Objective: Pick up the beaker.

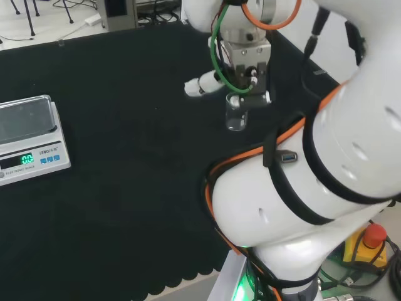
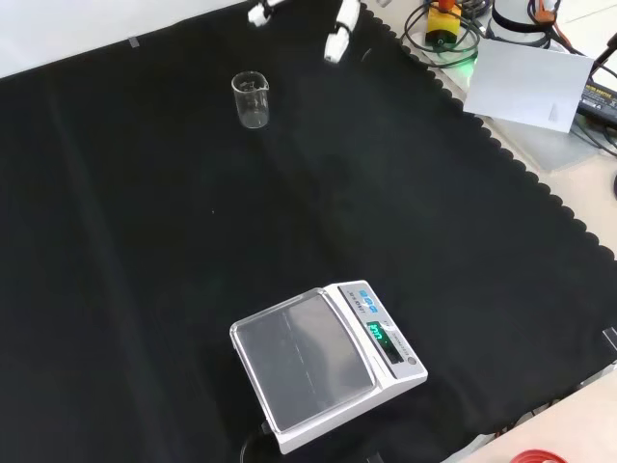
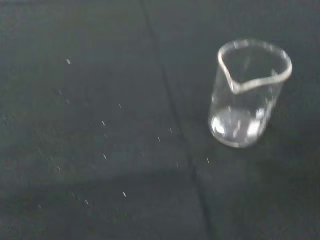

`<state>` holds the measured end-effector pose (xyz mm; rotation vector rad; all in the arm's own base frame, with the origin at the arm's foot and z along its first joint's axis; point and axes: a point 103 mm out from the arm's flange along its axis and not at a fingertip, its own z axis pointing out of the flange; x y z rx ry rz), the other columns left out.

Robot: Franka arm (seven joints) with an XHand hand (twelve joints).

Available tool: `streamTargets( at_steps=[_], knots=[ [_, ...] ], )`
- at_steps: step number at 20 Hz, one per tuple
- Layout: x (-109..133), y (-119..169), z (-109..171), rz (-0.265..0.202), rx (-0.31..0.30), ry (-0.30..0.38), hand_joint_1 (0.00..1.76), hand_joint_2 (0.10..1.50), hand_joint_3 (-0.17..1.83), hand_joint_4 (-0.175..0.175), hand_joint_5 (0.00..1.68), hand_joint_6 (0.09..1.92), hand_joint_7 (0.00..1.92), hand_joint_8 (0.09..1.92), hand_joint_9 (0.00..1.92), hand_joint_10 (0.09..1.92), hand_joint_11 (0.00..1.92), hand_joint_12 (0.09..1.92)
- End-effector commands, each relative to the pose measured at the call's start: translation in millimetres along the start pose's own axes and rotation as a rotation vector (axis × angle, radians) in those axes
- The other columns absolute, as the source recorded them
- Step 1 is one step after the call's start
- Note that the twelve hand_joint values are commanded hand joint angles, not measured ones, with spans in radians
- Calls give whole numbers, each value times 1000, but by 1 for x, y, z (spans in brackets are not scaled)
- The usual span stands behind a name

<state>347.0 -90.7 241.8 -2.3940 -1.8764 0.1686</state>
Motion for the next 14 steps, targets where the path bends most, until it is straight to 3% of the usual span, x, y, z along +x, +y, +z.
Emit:
streamTargets(
  at_steps=[1,8,14],
  knots=[
    [-44,19,41,106,73,16,452,701,121,24,107,87,130,699,236,856,0,1596],
    [-66,40,48,141,83,10,453,702,117,28,90,87,130,702,233,861,0,1596],
    [-77,68,67,155,131,14,451,702,114,31,83,87,132,704,230,864,0,1596]
  ],
)
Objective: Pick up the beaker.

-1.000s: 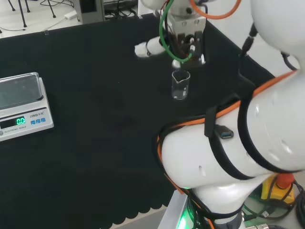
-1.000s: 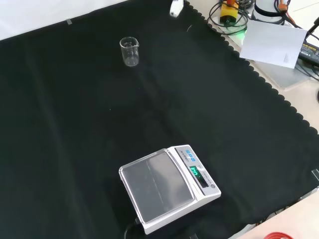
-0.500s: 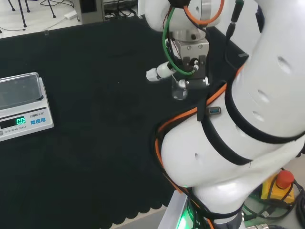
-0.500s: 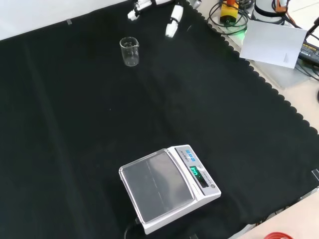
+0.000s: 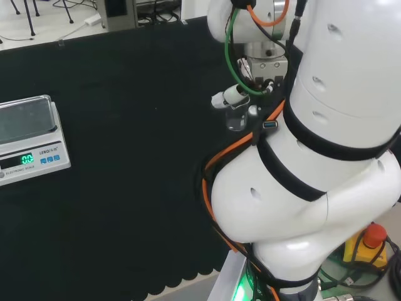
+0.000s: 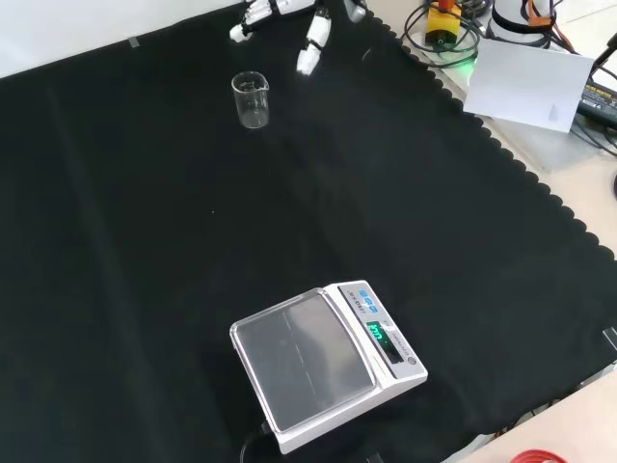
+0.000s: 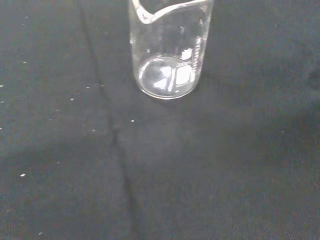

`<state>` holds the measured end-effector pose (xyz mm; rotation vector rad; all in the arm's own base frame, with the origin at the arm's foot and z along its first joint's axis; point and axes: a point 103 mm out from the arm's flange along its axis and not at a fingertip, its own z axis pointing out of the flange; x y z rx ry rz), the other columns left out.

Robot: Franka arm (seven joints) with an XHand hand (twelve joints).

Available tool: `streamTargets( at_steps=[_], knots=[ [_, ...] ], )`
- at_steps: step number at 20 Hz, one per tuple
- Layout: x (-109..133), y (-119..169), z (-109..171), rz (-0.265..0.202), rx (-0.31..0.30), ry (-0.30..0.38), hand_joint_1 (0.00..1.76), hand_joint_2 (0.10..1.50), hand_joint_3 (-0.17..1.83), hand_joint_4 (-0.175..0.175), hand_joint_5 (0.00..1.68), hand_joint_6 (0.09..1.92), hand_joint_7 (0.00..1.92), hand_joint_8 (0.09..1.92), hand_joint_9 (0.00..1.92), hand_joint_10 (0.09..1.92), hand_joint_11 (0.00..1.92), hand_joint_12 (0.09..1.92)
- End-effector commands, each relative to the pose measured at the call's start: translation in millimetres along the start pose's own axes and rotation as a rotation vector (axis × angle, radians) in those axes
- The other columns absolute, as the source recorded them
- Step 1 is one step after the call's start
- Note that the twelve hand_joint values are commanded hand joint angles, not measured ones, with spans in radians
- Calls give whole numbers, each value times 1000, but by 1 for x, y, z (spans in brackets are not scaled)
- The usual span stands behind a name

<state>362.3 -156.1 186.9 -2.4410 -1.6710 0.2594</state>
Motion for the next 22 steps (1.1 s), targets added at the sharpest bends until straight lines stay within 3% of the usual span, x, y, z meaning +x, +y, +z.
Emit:
streamTargets(
  at_steps=[1,12,18,22],
  knots=[
    [-16,38,15,31,39,7,451,702,114,32,82,87,132,704,230,864,0,1595],
    [-32,93,51,47,154,23,425,696,100,42,28,87,118,702,198,872,0,1575],
    [-38,95,67,49,225,40,393,676,86,46,34,87,115,702,190,878,0,1566],
    [-32,93,70,33,179,39,470,692,88,57,199,87,196,719,217,883,0,1565]
  ],
)
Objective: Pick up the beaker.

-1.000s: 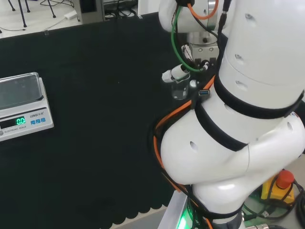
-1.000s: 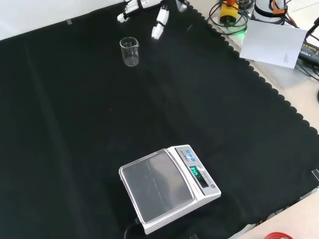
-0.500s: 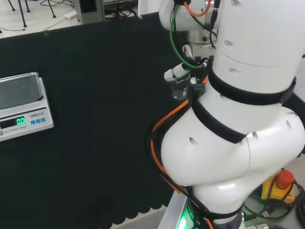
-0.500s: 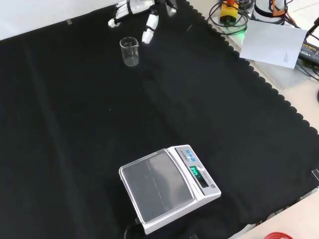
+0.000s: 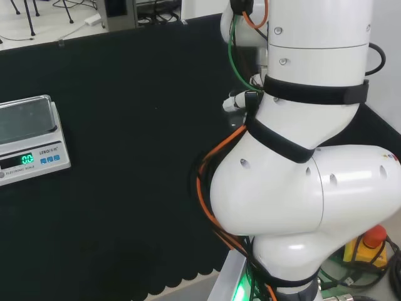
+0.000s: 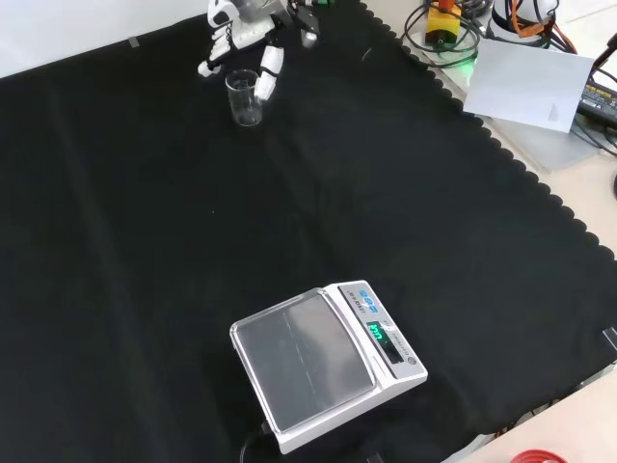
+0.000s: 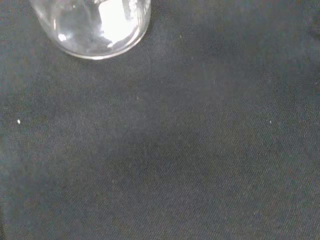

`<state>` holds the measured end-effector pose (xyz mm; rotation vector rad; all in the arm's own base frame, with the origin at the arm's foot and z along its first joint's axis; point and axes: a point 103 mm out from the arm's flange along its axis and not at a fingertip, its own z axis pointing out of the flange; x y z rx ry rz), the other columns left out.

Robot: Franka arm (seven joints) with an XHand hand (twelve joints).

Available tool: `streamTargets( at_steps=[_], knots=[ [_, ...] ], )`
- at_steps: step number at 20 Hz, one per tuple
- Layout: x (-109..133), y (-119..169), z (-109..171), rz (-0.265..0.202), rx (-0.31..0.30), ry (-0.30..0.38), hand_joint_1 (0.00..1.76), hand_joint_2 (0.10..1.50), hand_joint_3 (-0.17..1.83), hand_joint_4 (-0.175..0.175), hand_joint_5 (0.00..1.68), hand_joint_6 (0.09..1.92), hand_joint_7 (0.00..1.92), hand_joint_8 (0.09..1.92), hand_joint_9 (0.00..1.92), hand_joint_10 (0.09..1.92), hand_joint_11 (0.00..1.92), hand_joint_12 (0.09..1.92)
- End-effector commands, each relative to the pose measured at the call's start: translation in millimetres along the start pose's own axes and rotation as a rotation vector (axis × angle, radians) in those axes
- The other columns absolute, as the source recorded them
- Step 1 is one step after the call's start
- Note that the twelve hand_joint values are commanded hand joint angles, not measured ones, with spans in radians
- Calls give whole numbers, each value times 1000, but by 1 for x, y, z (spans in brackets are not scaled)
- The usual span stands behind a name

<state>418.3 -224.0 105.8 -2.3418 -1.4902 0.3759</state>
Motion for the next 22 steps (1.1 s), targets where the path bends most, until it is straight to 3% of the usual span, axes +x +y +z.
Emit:
streamTargets(
  at_steps=[1,4,6,8,11,14,15,17,19,22],
  knots=[
    [10,-1,8,-30,-35,17,521,705,91,68,271,87,253,719,253,875,0,1580],
    [14,-5,8,-38,-114,36,664,740,106,103,481,213,458,706,433,790,59,1580],
    [15,-7,10,-35,-167,59,760,755,131,146,624,524,617,720,612,704,166,1541],
    [16,-8,13,-37,-196,77,813,756,159,168,720,717,725,747,739,653,248,1500],
    [16,-9,16,-29,-231,94,850,750,196,175,822,791,822,793,848,619,326,1463],
    [16,-8,17,-35,-221,100,859,737,226,175,864,788,862,824,892,601,364,1446],
    [16,-7,18,-48,-190,129,857,726,235,175,850,795,865,835,900,597,369,1441],
    [17,-3,20,-84,-124,167,778,677,226,125,541,772,766,890,844,615,299,1469],
    [20,1,22,-120,-61,185,691,643,199,91,325,665,648,945,741,683,200,1515],
    [27,5,26,-155,2,196,600,624,144,68,178,419,510,969,595,787,84,1565]
  ],
)
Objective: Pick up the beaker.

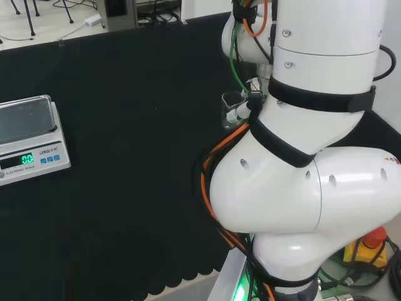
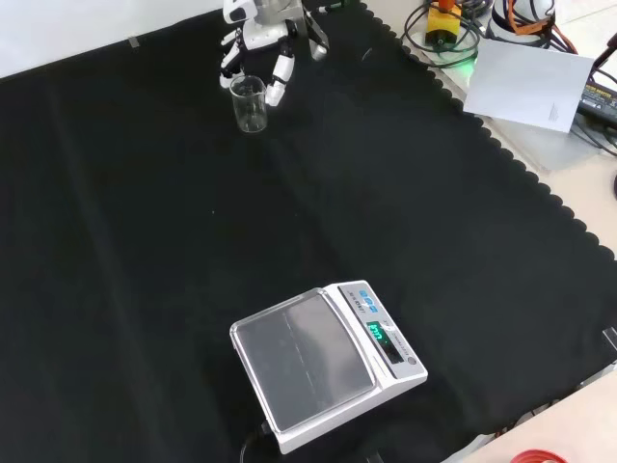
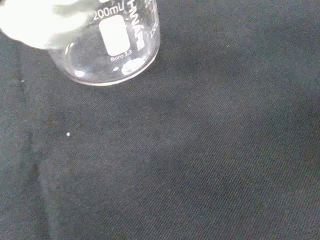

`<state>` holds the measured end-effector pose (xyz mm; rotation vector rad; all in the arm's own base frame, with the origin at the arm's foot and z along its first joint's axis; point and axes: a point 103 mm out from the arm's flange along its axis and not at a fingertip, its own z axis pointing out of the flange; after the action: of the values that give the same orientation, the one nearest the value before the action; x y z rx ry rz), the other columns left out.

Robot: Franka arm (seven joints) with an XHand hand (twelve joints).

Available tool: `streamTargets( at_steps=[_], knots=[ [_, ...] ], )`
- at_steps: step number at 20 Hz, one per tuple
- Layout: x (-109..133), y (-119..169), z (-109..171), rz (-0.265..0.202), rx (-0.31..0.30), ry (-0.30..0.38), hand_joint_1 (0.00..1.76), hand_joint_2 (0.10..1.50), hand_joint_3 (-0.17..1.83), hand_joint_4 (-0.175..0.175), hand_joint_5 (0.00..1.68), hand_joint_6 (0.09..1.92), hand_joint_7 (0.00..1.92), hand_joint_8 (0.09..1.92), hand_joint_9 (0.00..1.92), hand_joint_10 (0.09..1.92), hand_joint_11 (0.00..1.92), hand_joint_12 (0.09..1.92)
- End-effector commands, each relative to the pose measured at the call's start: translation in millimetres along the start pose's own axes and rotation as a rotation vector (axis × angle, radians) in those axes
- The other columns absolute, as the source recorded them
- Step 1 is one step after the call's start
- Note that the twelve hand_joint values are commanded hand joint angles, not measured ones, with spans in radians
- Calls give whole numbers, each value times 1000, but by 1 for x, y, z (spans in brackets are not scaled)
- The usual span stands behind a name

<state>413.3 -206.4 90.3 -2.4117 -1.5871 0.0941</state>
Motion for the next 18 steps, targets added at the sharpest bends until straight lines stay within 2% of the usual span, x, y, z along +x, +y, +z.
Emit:
streamTargets(
  at_steps=[1,4,6,8,10,13,16,18],
  knots=[
    [13,10,12,-97,182,100,582,624,126,66,165,343,481,965,561,806,55,1576],
    [19,10,15,-125,138,125,592,628,100,76,202,262,473,951,534,820,20,1581],
    [19,8,17,-139,58,210,708,643,99,104,349,336,590,912,617,775,51,1560],
    [18,5,19,-135,2,265,804,663,109,151,600,600,715,889,743,708,119,1529],
    [17,4,20,-129,-28,301,875,678,131,170,876,692,839,900,847,665,192,1494],
    [15,2,21,-124,-49,331,929,680,176,175,1108,628,939,924,936,635,271,1454],
    [15,2,20,-123,-57,335,1087,759,310,175,1354,363,1006,949,975,642,319,1434],
    [16,1,17,-125,-64,337,1121,769,337,175,1423,262,1036,952,990,647,335,1428]
  ],
)
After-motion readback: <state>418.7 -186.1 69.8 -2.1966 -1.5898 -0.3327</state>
